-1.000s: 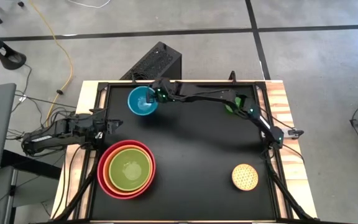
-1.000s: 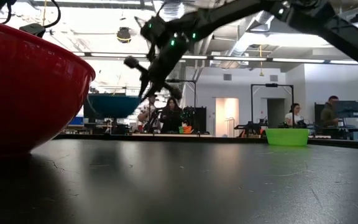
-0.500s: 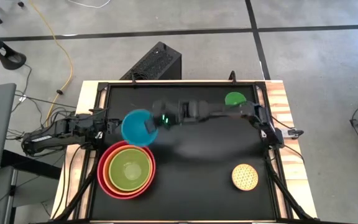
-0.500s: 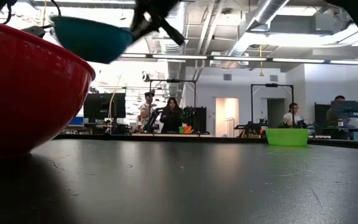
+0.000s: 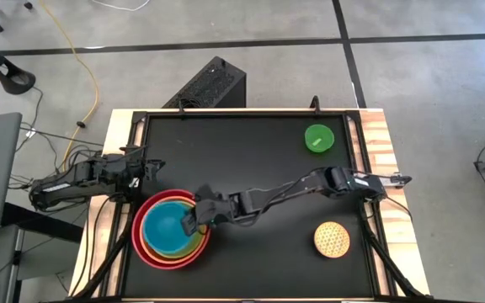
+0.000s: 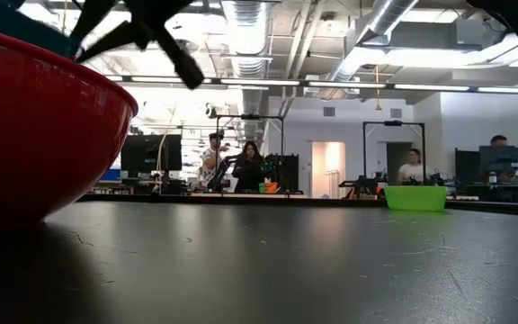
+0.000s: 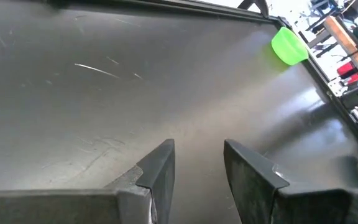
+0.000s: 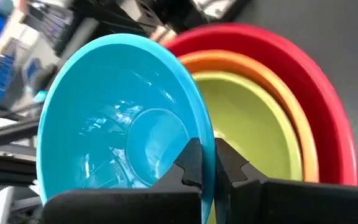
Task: Nest bowls inside each other
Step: Stack the blue bowl on top of the light green bowl
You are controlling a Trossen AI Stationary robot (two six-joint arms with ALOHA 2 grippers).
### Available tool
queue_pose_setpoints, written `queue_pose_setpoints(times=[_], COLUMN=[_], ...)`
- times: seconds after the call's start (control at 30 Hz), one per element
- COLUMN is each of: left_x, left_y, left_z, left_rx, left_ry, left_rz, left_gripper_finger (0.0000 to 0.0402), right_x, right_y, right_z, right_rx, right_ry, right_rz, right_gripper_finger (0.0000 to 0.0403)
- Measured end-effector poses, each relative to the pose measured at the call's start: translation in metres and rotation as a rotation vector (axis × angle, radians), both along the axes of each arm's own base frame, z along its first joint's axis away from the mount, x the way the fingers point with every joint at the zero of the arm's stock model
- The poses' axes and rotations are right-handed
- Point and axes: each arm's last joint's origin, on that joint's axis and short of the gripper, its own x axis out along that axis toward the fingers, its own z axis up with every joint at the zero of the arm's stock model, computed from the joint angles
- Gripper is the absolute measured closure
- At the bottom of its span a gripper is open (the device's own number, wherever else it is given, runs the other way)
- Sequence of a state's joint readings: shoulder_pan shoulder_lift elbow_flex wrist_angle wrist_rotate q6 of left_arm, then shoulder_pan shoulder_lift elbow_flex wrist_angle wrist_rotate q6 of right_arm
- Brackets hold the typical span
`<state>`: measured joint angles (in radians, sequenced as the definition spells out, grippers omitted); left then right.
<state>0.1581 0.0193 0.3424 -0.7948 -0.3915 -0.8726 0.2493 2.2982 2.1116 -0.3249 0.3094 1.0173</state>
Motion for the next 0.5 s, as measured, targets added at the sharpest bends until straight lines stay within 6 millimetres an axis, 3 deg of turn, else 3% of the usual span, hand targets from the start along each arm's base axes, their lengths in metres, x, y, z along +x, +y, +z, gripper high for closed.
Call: queue_pose_setpoints(times=[0.17, 0.5], left_x=[0.000, 0.000], left_y=[0.000, 0.000], left_z=[0.000, 0.000], left_rx=[-0.004, -0.014], left_ry=[-0.002, -0.006], left_rz=[-0.001, -0.006], left_gripper_finger=[0.0274, 0.0274], right_x=[0.005, 0.005], right_y=[0.001, -0.018], right_z=[-0.013, -0.022], right_rx=[0.025, 0.022], right_ry=[0.012, 0.102], right_rz=[-0.008, -0.007], right_gripper_finger=[0.0387, 0.0386])
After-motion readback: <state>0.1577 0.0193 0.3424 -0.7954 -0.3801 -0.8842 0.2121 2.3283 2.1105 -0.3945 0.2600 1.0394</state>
